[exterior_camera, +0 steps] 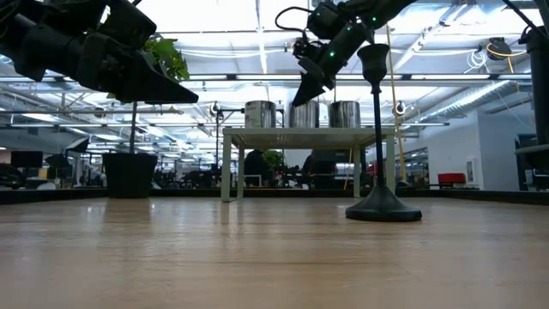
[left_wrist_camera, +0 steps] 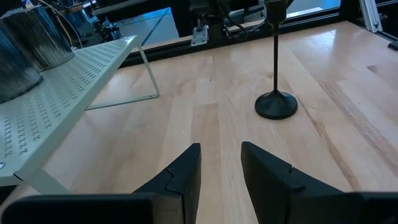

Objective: Pick & Place candle stick holders
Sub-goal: Put the silver scented candle on the shelf aligned with the other silver scented candle, then put the top black candle holder on the shelf

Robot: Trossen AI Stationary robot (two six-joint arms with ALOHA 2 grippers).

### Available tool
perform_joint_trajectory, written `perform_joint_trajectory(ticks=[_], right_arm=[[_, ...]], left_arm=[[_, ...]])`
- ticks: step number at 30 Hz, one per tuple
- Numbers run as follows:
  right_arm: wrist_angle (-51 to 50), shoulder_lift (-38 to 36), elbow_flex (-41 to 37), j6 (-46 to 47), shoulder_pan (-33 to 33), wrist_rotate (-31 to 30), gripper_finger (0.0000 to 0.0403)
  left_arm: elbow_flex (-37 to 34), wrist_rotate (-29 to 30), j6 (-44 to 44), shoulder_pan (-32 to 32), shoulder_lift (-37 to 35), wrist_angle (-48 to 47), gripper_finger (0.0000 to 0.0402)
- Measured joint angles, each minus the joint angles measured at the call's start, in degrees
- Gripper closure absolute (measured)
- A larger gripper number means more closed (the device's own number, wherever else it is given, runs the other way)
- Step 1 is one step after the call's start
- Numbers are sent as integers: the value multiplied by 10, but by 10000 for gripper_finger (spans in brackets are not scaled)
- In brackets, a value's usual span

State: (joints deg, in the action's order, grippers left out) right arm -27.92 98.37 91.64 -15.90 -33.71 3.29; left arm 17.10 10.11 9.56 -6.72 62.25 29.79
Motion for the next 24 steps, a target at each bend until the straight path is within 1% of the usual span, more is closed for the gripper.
perform_joint_trajectory(ticks=[6, 14, 20, 24], right_arm=[[12, 0, 0, -8, 0, -1, 328], [43, -3, 0, -15, 10, -1, 312], [28, -27, 0, -27, 41, -2, 305], [10, -61, 0, -51, 76, -2, 293]], left_arm=[[0, 0, 0, 0, 0, 0, 279], [0, 0, 0, 0, 0, 0, 279], [0, 0, -9, 0, 0, 0, 279], [0, 0, -21, 0, 0, 0, 279]])
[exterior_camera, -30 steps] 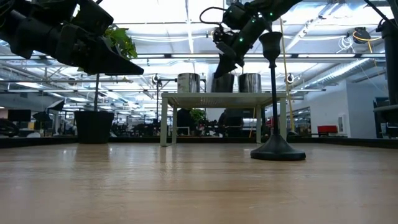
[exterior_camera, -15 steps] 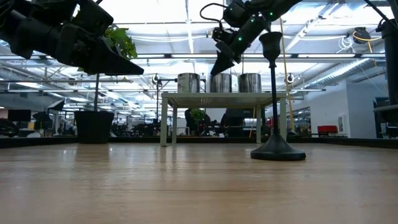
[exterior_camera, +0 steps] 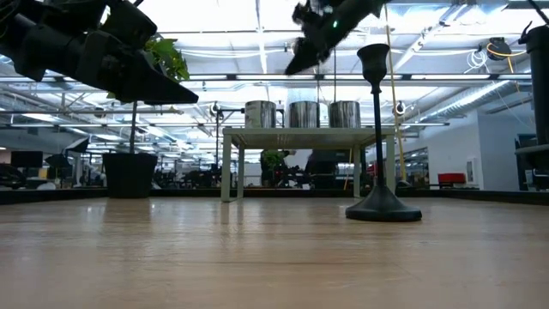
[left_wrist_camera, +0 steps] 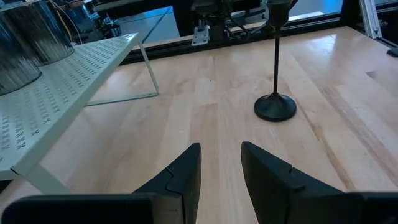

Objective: Pick & Place candle stick holders
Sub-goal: Put the top black candle holder on the shelf

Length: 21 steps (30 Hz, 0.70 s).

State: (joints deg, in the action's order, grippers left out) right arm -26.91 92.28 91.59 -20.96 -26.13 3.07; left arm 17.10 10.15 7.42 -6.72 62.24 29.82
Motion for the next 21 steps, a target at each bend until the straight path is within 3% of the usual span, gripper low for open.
perform_joint_trajectory(ticks=[7, 14, 17, 21], right_arm=[[-46, -68, 0, -6, 74, 0, 246], [-178, -110, -7, 80, 164, 1, 209], [-200, -130, -58, 108, 210, 0, 207], [-146, -161, -163, 157, 266, -1, 208]], left_arm=[[0, 0, -33, 0, 0, 0, 279], [0, 0, -59, 0, 0, 0, 279], [0, 0, -65, 0, 0, 3, 279], [0, 0, -72, 0, 0, 4, 279]])
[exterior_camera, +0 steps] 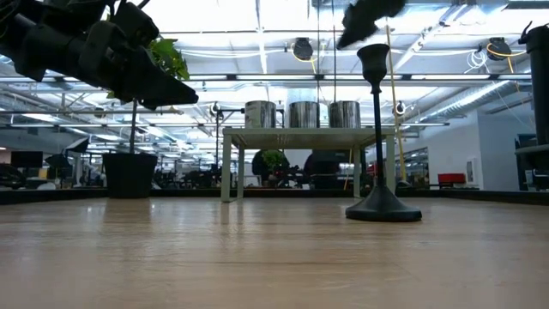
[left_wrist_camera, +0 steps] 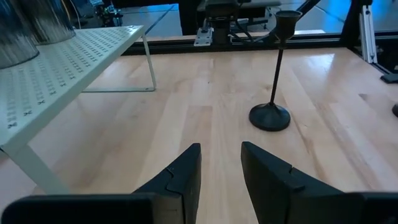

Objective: Pick & Place candle stick holders
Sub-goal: Put the top black candle holder on the shelf

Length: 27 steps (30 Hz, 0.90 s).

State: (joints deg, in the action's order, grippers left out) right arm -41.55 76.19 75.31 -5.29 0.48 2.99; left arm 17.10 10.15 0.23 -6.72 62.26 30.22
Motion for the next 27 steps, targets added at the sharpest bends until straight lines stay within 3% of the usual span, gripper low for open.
perform_joint_trajectory(ticks=[8, 12, 15, 20, 27], right_arm=[[161, -83, -214, 71, 80, -4, 212], [239, -124, -306, 79, 96, -60, 211], [317, -143, -370, 92, 98, -58, 211], [558, -129, -487, 110, 98, 0, 211], [844, -35, -579, 133, 98, 2, 211]], left_arm=[[0, 0, -6, 0, 0, 0, 279], [0, 0, -6, 0, 0, 0, 279], [0, 0, -6, 0, 0, 1, 279], [0, 3, -5, 0, 0, 3, 279], [0, 4, -5, 0, 0, 15, 279]])
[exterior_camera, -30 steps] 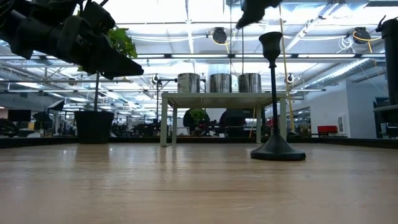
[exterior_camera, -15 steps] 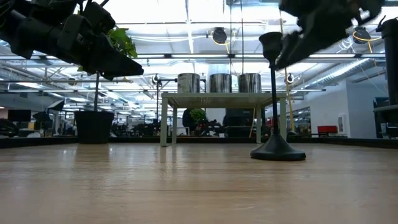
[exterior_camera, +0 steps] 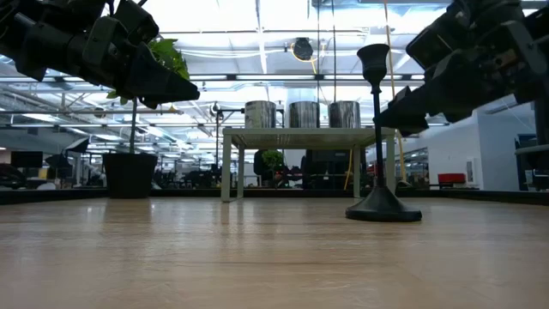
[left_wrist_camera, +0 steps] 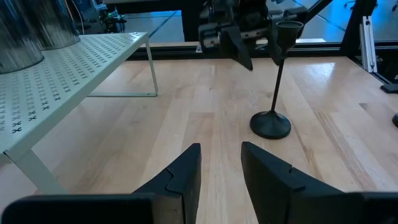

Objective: Pick & Place candle stick holders
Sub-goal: Put the top black candle holder on the shelf

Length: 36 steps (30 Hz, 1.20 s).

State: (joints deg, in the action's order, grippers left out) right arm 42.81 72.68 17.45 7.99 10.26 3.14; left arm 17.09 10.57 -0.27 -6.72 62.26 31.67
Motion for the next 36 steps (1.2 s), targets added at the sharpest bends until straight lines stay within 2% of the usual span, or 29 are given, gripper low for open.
perform_joint_trajectory(ticks=[6, 12, 16, 24, 31, 36], right_arm=[[67, 105, 23, -15, 0, 1, 211], [67, 149, 38, -57, 0, 1, 216], [70, 152, 38, -71, 0, 2, 252], [119, 152, 38, -87, -2, 22, 385], [127, 152, 38, -92, -5, 15, 382], [210, 145, 38, -103, -9, 15, 393]], left_arm=[[0, 0, 0, 0, 0, 1, 279], [0, 0, 0, 0, 0, 0, 279], [0, 0, 0, 0, 0, -1, 279], [0, 0, 0, 0, 0, -1, 279], [0, 0, 0, 0, 0, -1, 279], [0, 0, 0, 0, 0, -2, 279]])
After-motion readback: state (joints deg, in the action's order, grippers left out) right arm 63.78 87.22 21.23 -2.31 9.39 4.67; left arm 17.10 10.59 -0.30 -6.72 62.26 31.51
